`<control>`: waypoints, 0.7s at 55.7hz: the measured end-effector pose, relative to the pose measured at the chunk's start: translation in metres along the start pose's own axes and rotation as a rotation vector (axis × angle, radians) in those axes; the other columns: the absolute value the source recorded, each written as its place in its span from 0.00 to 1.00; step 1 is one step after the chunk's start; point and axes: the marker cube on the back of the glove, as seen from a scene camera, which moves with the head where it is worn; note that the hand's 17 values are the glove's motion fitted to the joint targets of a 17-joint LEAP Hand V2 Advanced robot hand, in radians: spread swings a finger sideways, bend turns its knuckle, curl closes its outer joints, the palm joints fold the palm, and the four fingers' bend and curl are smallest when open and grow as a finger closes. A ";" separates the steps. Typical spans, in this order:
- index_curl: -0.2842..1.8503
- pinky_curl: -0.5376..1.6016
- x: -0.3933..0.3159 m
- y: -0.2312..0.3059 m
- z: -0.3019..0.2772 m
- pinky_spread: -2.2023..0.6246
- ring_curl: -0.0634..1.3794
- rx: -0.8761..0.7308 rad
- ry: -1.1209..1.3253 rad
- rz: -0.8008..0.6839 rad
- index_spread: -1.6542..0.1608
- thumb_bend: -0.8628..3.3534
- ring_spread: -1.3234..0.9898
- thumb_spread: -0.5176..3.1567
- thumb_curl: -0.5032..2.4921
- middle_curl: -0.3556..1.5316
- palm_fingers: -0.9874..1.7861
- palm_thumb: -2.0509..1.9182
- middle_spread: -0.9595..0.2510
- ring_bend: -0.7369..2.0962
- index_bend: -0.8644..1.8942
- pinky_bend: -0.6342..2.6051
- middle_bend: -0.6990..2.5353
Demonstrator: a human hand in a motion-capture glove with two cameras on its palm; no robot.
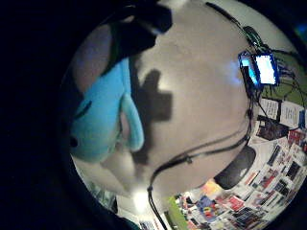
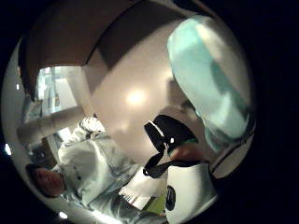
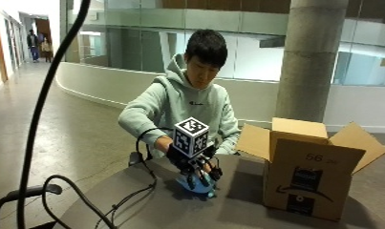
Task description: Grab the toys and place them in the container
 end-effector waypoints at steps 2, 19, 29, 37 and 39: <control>0.28 0.45 0.007 -0.008 0.001 0.79 0.23 0.031 -0.031 0.008 0.74 0.21 0.56 0.47 0.28 0.32 0.35 0.56 0.77 0.32 0.39 0.44 0.24; 0.28 0.45 0.014 -0.028 0.003 0.70 0.36 0.201 -0.086 0.016 0.75 0.25 0.47 0.47 0.33 0.34 0.65 0.68 0.69 0.58 0.36 0.49 0.31; 0.31 0.48 0.004 -0.024 -0.002 0.66 0.42 0.151 -0.063 0.009 0.73 0.25 0.42 0.40 0.38 0.40 0.74 0.70 0.60 0.62 0.41 0.50 0.40; 0.37 0.50 -0.010 -0.006 -0.014 0.65 0.47 0.045 -0.097 0.023 0.70 0.25 0.40 0.36 0.41 0.46 0.75 0.71 0.56 0.66 0.46 0.51 0.46; 0.38 0.50 -0.015 0.001 -0.021 0.65 0.48 0.020 -0.102 0.018 0.69 0.25 0.40 0.35 0.41 0.48 0.75 0.71 0.55 0.67 0.47 0.51 0.47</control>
